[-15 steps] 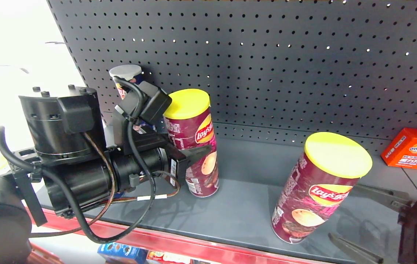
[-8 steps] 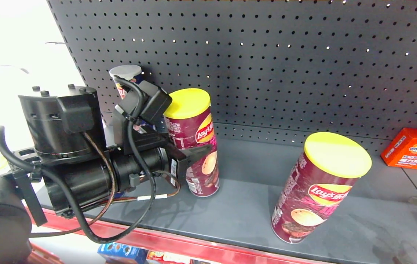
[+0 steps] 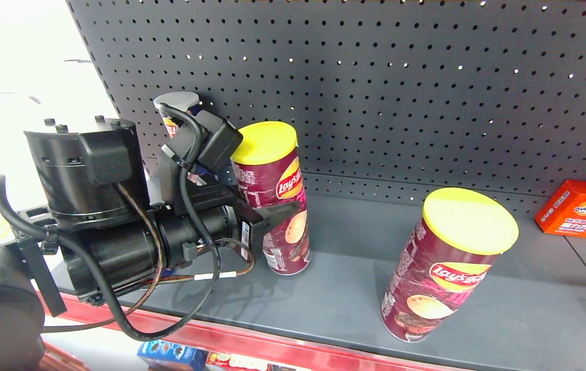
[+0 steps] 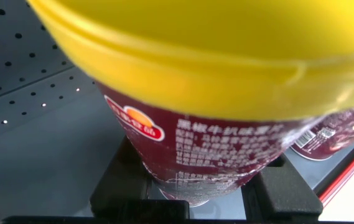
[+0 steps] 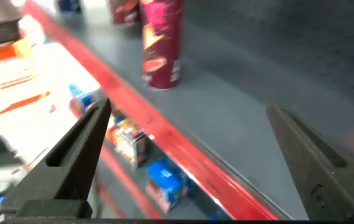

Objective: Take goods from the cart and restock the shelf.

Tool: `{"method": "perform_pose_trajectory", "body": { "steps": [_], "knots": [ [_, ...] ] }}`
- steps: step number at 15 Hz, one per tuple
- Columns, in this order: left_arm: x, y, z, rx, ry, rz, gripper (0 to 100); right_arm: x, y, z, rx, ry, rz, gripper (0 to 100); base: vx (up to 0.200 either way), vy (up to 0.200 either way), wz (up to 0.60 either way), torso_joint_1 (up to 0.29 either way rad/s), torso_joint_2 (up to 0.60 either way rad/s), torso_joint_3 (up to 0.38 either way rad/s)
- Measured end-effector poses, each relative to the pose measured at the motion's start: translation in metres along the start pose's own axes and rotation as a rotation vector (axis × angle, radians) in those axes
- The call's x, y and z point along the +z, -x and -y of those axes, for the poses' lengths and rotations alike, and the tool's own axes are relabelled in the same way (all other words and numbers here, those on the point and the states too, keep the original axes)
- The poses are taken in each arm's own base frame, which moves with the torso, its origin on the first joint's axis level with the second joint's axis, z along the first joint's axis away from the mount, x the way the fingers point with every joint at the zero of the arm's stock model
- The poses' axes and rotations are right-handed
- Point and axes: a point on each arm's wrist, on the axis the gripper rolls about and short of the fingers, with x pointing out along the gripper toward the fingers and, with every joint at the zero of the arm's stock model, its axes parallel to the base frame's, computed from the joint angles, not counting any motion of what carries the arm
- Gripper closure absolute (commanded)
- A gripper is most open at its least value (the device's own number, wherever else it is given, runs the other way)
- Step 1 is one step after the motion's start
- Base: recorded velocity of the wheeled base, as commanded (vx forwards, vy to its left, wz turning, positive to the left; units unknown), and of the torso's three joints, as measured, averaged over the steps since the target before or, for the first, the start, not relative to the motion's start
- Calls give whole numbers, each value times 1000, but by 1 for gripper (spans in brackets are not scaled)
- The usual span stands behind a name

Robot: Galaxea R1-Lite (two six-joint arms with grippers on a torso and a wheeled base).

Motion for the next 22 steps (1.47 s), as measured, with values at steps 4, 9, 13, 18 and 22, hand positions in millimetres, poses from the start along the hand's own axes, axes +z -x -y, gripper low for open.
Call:
{"method": "perform_pose_trajectory", "body": {
  "steps": [4, 9, 13, 18, 22],
  "knots": [
    [-2, 0, 0, 1, 1, -7, 100, -17, 12, -9, -84, 18, 27, 0, 0, 0, 0, 0, 0, 0],
    [-3, 2, -1, 5, 2, -9, 100, -44, 3, -10, -125, 64, 21, 0, 0, 0, 0, 0, 0, 0],
    [-1, 3, -1, 6, 1, -3, 100, -55, 0, -11, -131, -53, 1, 0, 0, 0, 0, 0, 0, 0],
    [1, 4, -1, 7, 0, 5, 100, -56, 0, -10, -190, -59, -8, 0, 0, 0, 0, 0, 0, 0],
    [1, 4, -2, 8, 0, 6, 100, -56, 1, -7, -336, -64, -28, 0, 0, 0, 0, 0, 0, 0]
  ]
}}
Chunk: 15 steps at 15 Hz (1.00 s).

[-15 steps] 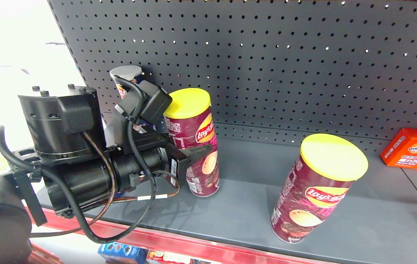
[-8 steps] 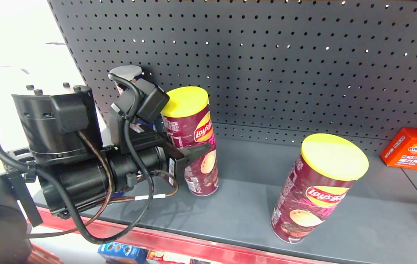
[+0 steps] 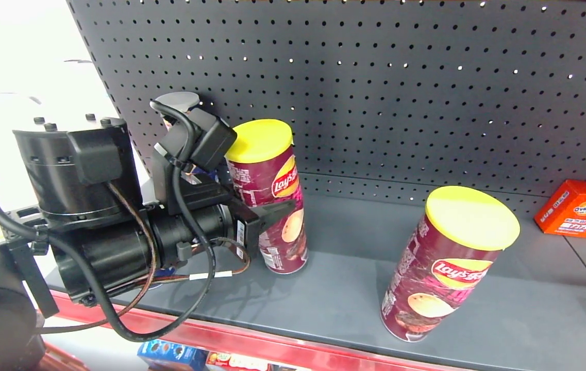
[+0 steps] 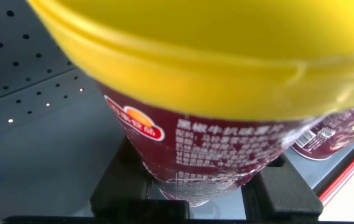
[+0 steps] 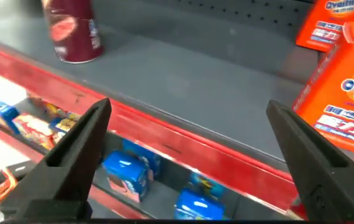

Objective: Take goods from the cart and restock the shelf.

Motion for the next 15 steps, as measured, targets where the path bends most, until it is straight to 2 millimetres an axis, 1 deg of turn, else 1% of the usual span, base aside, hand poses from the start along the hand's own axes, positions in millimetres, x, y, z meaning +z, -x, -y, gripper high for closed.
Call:
{"method": "perform_pose_trajectory", "body": {
  "steps": [2, 4, 5, 7, 11, 13, 15],
  "knots": [
    [0, 0, 0, 0, 0, 0, 100, 0, 0, -1, 72, 0, 7, 0, 0, 0, 0, 0, 0, 0],
    [1, 0, 0, -1, 0, 3, 100, 0, 1, -4, 210, -29, 9, 0, 0, 0, 0, 0, 0, 0],
    [2, 0, 0, -2, -1, 5, 100, -1, 1, -4, 215, -64, -1, 0, 0, 0, 0, 0, 0, 0],
    [5, -1, 0, -28, -3, 20, 100, -1, 1, -2, 131, -128, -15, 0, 0, 0, 0, 0, 0, 0],
    [12, -1, -5, -20, -8, 43, 100, 0, 1, -2, 108, -148, -12, 0, 0, 0, 0, 0, 0, 0],
    [13, -2, -6, -20, -8, 43, 100, 0, 1, -3, 132, -146, -12, 0, 0, 0, 0, 0, 0, 0],
    [12, -4, -6, -30, -7, 38, 100, 0, 1, -5, 241, -150, -9, 0, 0, 0, 0, 0, 0, 0]
  ]
}}
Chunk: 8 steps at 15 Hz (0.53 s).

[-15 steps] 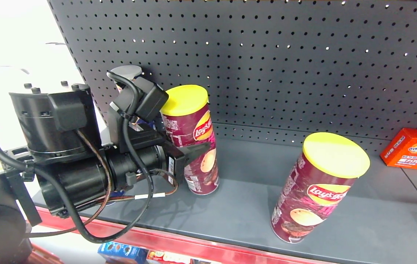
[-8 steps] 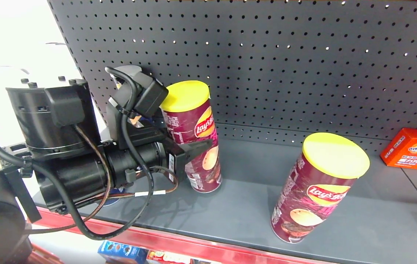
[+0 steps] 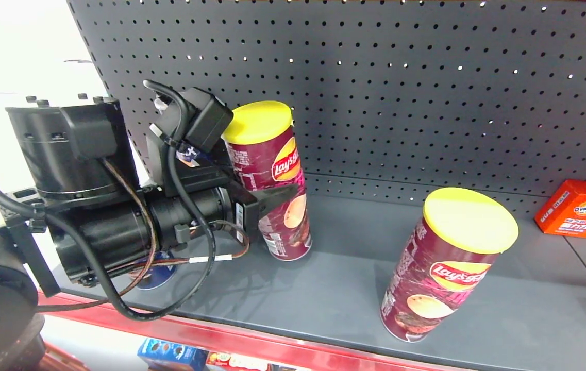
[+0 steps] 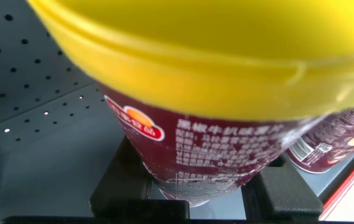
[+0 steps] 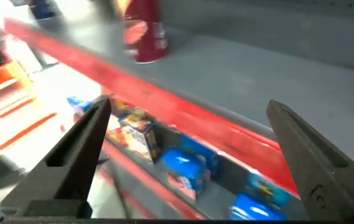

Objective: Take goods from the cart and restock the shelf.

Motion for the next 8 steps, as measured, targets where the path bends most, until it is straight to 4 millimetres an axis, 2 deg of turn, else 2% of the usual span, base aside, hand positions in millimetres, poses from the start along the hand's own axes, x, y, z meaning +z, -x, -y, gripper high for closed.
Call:
{"method": "perform_pose_trajectory", "body": {
  "steps": [3, 6, 8],
  "knots": [
    [-1, -7, -3, -7, 0, -4, 100, 0, 0, 3, -134, -1, 5, 0, 0, 0, 0, 0, 0, 0],
    [-4, -19, -8, -1, 1, -11, 100, 0, 0, 1, -37, 34, -3, 0, 0, 0, 0, 0, 0, 0],
    [-2, -29, -10, 1, -1, -2, 100, -1, 0, 2, -154, 39, -10, 0, 0, 0, 0, 0, 0, 0]
  ]
}}
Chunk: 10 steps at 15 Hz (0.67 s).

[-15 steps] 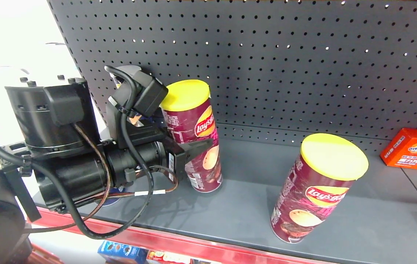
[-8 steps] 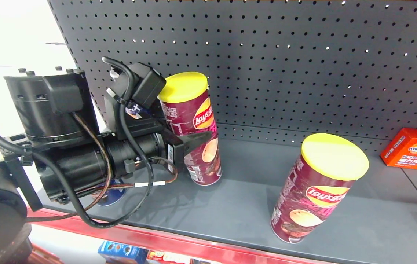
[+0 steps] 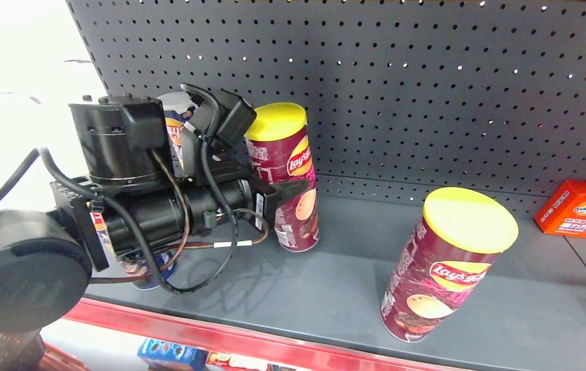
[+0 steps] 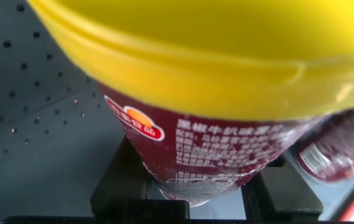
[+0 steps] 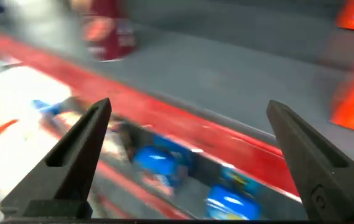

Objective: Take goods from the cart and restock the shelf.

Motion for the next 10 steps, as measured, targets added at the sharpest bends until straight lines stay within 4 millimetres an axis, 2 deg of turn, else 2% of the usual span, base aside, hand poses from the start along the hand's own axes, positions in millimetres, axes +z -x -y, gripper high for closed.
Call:
{"method": "perform_pose_trajectory", "body": {
  "steps": [2, 10],
  "knots": [
    [3, -9, -3, -2, -2, 9, 100, -4, 0, 1, -80, 21, -32, 0, 0, 0, 0, 0, 0, 0],
    [8, -34, -8, -54, -7, 34, 100, -6, -1, 0, -45, 26, -42, 0, 0, 0, 0, 0, 0, 0]
  ]
}}
